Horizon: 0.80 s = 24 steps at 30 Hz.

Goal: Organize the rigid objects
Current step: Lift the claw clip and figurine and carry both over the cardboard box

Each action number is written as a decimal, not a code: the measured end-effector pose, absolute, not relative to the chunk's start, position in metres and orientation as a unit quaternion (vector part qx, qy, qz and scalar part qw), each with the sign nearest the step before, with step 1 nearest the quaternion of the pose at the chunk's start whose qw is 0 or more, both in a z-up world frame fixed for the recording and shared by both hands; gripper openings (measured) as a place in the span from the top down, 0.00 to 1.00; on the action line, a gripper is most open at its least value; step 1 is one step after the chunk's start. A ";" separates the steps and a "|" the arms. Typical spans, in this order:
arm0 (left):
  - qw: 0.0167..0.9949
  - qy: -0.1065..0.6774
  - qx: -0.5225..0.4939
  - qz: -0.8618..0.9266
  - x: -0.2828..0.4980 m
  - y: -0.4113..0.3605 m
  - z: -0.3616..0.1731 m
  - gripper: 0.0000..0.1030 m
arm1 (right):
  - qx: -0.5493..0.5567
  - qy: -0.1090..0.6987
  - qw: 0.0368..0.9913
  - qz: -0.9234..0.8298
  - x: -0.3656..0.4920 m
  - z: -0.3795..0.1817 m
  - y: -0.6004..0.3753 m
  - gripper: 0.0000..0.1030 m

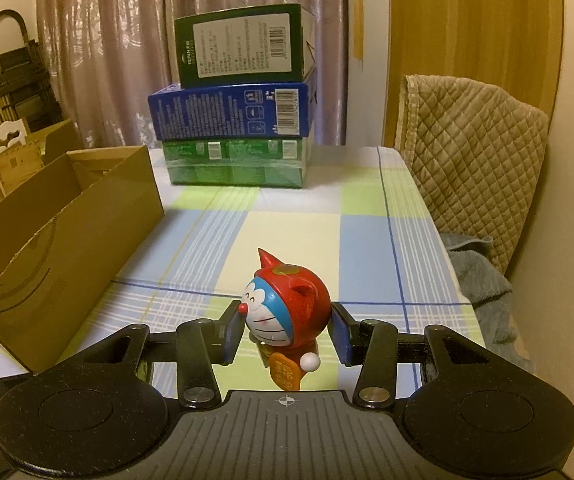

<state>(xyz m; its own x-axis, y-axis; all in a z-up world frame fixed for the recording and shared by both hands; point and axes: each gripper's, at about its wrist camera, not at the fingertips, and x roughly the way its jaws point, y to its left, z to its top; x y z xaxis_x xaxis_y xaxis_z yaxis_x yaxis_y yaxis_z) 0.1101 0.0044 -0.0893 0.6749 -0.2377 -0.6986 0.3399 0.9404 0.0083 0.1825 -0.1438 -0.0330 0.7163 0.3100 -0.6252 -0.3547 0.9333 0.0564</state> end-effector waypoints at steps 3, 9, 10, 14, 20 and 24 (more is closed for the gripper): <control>0.910 0.376 0.069 -0.158 0.116 0.004 -0.095 0.58 | -0.031 0.336 0.924 0.178 0.183 -0.037 -0.145 0.59; 0.909 0.386 0.045 -0.149 0.119 0.010 -0.091 0.67 | -0.026 0.342 0.923 0.175 0.182 -0.041 -0.147 0.59; 0.911 0.385 0.039 -0.143 0.118 0.012 -0.089 0.68 | -0.025 0.342 0.923 0.174 0.181 -0.040 -0.148 0.59; 0.918 0.374 0.023 -0.131 0.113 0.016 -0.067 0.68 | -0.020 0.335 0.926 0.173 0.175 -0.030 -0.150 0.59; 0.934 0.339 -0.006 -0.115 0.105 0.026 -0.017 0.68 | -0.013 0.315 0.933 0.174 0.155 0.000 -0.150 0.59; 0.938 0.328 -0.037 -0.104 0.099 0.040 0.015 0.68 | -0.010 0.301 0.936 0.181 0.137 0.022 -0.144 0.59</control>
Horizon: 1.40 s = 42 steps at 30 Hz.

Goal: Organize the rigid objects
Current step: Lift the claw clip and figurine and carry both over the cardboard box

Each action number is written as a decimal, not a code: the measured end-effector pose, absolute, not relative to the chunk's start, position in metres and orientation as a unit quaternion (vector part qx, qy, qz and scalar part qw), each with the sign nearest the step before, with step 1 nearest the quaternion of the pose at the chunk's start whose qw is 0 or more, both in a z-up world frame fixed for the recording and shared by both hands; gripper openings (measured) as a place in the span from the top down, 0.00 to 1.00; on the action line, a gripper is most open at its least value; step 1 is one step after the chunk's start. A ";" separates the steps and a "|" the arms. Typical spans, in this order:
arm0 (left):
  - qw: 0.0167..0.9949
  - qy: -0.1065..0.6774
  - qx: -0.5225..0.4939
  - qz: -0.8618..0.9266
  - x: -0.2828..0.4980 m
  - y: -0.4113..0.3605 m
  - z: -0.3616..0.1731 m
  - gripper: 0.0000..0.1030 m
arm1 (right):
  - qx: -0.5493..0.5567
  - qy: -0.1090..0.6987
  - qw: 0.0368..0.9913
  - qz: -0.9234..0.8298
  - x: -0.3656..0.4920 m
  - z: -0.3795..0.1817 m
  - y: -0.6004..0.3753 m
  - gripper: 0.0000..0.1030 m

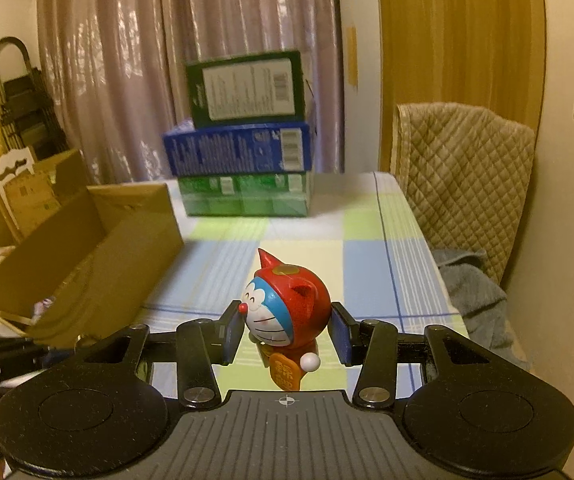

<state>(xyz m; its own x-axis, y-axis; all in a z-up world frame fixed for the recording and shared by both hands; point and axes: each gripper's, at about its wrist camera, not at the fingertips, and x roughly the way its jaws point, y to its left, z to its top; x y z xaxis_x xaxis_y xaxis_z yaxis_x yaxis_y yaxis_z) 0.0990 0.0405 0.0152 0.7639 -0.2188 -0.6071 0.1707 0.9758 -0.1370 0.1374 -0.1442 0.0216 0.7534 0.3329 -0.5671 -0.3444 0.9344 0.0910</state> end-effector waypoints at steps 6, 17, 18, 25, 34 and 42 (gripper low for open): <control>0.947 0.307 -0.037 -0.087 0.079 0.061 0.055 0.68 | -0.001 0.294 0.936 0.195 0.113 0.044 -0.127 0.59; 0.958 0.283 -0.025 -0.051 0.039 0.104 0.096 0.67 | 0.000 0.287 0.927 0.243 0.075 0.059 -0.073 0.59; 0.958 0.282 -0.024 -0.048 0.037 0.108 0.098 0.67 | -0.001 0.288 0.925 0.247 0.073 0.060 -0.068 0.59; 0.960 0.277 -0.026 -0.025 0.027 0.137 0.108 0.68 | -0.008 0.292 0.918 0.268 0.067 0.058 -0.039 0.59; 0.961 0.275 -0.040 -0.009 0.023 0.163 0.107 0.67 | -0.018 0.295 0.913 0.282 0.068 0.055 -0.015 0.59; 0.960 0.278 -0.040 -0.001 0.026 0.180 0.105 0.67 | -0.027 0.300 0.908 0.292 0.072 0.049 0.000 0.59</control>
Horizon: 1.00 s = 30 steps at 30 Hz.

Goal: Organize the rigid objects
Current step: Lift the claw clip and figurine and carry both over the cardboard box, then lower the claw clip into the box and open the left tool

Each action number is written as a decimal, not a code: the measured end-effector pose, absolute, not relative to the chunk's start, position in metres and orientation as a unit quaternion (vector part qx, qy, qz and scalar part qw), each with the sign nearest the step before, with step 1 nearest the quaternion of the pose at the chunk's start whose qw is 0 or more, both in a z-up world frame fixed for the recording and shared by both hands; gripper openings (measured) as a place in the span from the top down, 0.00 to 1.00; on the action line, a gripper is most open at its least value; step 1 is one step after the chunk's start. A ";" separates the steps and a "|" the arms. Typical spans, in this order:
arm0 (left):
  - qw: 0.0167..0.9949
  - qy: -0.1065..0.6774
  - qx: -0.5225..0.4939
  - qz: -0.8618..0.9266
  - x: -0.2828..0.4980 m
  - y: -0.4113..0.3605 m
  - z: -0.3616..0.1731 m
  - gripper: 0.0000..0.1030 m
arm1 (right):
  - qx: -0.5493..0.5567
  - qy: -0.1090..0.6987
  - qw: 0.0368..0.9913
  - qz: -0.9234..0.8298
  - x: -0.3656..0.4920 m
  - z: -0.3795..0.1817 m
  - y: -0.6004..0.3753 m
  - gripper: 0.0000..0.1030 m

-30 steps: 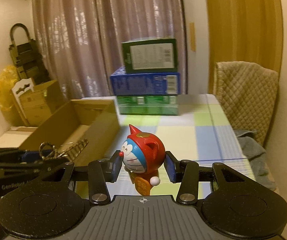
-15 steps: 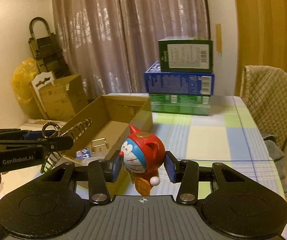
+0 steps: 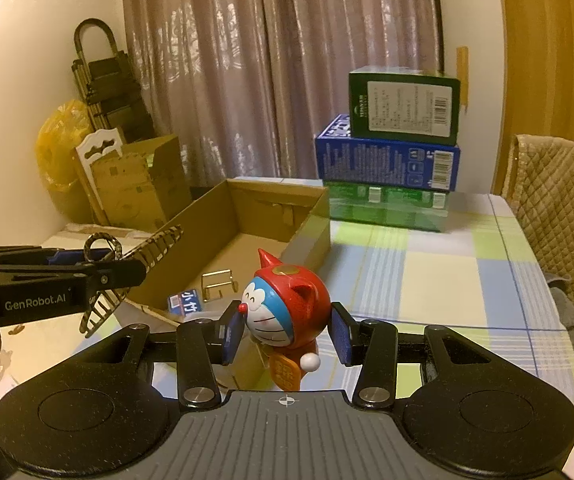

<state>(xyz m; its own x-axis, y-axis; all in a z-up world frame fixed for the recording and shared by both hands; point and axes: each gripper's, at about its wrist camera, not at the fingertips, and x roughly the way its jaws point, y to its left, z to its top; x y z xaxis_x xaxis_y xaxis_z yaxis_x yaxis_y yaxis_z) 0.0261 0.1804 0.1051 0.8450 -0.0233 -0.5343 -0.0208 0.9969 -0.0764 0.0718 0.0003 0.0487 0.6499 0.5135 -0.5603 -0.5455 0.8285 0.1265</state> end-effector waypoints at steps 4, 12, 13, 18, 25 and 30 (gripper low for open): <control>0.959 0.281 -0.038 0.003 0.029 0.189 0.105 0.67 | -0.031 0.303 0.904 0.299 0.077 0.045 0.008 0.59; 0.957 0.287 -0.028 0.013 0.046 0.210 0.100 0.67 | -0.041 0.303 0.898 0.317 0.090 0.041 0.030 0.59; 0.957 0.288 -0.027 0.014 0.049 0.213 0.100 0.67 | -0.042 0.304 0.897 0.320 0.093 0.041 0.033 0.59; 0.955 0.294 -0.027 0.016 0.065 0.230 0.098 0.67 | -0.047 0.304 0.892 0.333 0.106 0.040 0.051 0.59; 0.952 0.303 -0.028 0.020 0.092 0.255 0.093 0.67 | -0.052 0.305 0.886 0.345 0.129 0.036 0.075 0.59; 0.950 0.312 -0.020 0.020 0.113 0.266 0.087 0.67 | -0.049 0.309 0.882 0.352 0.149 0.030 0.089 0.59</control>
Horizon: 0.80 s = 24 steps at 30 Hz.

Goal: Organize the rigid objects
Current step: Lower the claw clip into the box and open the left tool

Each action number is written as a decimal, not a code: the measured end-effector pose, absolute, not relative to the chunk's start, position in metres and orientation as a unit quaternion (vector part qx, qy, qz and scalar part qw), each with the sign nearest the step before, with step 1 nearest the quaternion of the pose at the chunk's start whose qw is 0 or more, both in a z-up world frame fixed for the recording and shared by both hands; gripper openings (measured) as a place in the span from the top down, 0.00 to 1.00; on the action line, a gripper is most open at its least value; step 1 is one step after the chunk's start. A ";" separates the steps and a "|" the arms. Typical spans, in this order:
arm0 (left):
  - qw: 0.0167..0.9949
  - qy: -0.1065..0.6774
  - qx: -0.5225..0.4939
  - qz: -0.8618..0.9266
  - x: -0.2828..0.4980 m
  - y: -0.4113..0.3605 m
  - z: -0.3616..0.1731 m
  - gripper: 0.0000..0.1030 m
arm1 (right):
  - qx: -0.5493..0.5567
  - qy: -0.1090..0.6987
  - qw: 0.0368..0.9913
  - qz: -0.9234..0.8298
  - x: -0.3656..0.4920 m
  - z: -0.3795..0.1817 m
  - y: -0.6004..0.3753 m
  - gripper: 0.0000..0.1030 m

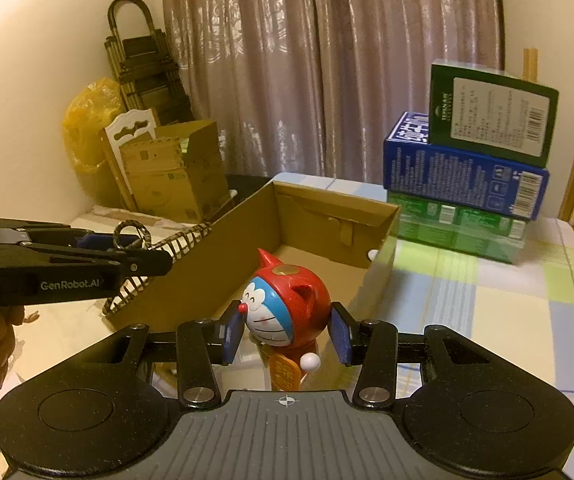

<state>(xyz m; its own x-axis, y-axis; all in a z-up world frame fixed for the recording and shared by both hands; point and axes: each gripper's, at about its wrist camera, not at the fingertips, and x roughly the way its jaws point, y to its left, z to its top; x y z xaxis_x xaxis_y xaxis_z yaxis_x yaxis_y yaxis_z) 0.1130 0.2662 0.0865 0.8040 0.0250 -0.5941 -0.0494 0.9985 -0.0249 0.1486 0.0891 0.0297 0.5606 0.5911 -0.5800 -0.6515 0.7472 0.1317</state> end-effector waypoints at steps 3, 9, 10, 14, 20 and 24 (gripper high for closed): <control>0.947 0.319 -0.017 0.019 0.126 0.272 0.081 0.67 | -0.045 0.313 0.879 0.358 0.160 0.026 0.096 0.59; 0.942 0.335 -0.010 0.017 0.149 0.278 0.067 0.67 | -0.047 0.317 0.873 0.367 0.180 0.017 0.110 0.59; 0.941 0.338 -0.010 0.017 0.152 0.280 0.064 0.67 | -0.048 0.317 0.873 0.368 0.183 0.015 0.112 0.59; 0.937 0.348 -0.012 0.017 0.162 0.284 0.055 0.67 | -0.052 0.322 0.872 0.366 0.195 0.007 0.118 0.59; 0.934 0.357 -0.007 0.012 0.176 0.283 0.044 0.67 | -0.051 0.329 0.872 0.360 0.212 -0.005 0.121 0.59; 0.932 0.362 -0.001 0.008 0.183 0.280 0.038 0.67 | -0.055 0.330 0.871 0.360 0.217 -0.011 0.122 0.59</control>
